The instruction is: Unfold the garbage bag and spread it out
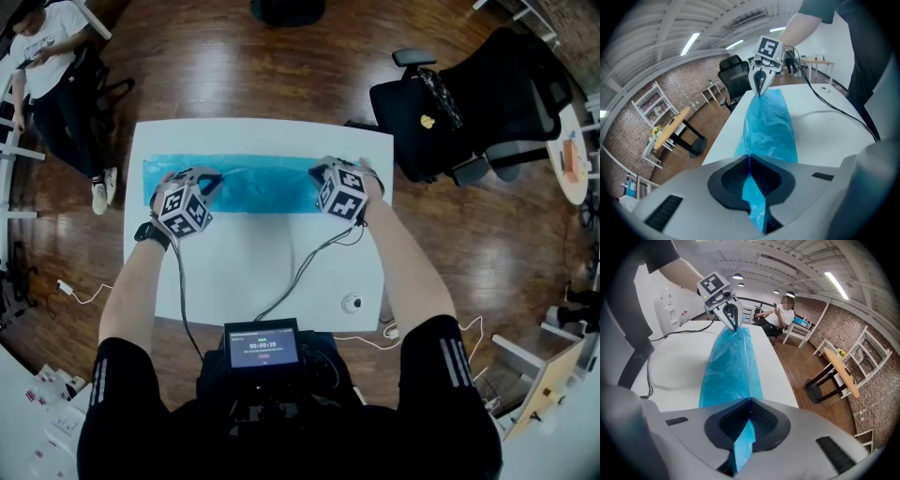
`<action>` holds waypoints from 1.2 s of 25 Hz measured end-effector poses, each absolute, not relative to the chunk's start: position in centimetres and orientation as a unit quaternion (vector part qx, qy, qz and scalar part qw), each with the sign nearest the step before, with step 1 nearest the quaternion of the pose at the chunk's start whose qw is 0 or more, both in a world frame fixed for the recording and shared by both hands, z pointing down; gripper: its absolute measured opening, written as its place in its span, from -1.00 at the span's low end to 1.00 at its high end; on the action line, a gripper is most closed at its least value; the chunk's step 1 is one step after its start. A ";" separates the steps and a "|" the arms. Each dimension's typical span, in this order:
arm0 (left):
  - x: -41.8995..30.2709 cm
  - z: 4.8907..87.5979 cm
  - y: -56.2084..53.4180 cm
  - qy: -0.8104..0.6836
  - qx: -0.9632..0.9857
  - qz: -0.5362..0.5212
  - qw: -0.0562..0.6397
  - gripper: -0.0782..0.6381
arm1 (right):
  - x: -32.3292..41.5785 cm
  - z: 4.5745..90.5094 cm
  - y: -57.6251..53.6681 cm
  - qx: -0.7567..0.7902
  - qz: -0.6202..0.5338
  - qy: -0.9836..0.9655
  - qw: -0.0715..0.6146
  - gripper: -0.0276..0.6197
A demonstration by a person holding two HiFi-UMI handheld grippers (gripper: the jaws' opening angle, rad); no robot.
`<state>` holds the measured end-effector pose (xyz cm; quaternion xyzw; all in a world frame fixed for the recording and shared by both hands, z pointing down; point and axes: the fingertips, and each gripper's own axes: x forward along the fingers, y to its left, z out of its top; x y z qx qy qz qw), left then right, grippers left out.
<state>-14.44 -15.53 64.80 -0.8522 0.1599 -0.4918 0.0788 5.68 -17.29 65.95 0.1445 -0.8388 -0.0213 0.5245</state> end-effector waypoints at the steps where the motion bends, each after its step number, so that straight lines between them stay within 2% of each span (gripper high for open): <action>1: -14.5 64.6 -15.5 0.160 -0.853 -0.491 0.079 -0.73 | 5.7 65.7 -17.2 0.146 -0.027 -0.839 0.523 -0.85; 4: -14.8 64.3 -15.1 0.154 -0.850 -0.497 0.080 -0.66 | 5.5 64.6 -16.7 0.153 -0.050 -0.840 0.518 -0.86; 7: -15.5 64.0 -14.5 0.140 -0.841 -0.515 0.087 -0.28 | 5.3 63.5 -16.2 0.159 -0.072 -0.840 0.513 -0.86; 10: -16.2 63.0 -14.5 0.138 -0.832 -0.528 0.105 -0.16 | 5.0 62.9 -15.5 0.159 -0.083 -0.841 0.510 -0.86; 14: -18.0 61.6 -15.3 0.147 -0.818 -0.543 0.121 -0.12 | 5.1 62.8 -15.0 0.161 -0.084 -0.841 0.509 -0.86; 21: -22.7 62.6 -16.0 0.138 -0.786 -0.597 0.083 -0.13 | 5.1 62.3 -14.4 0.165 -0.089 -0.842 0.505 -0.86; 30: -23.9 64.4 -18.2 0.097 -0.754 -0.640 0.114 -0.13 | 4.7 61.4 -13.3 0.157 -0.117 -0.840 0.507 -0.86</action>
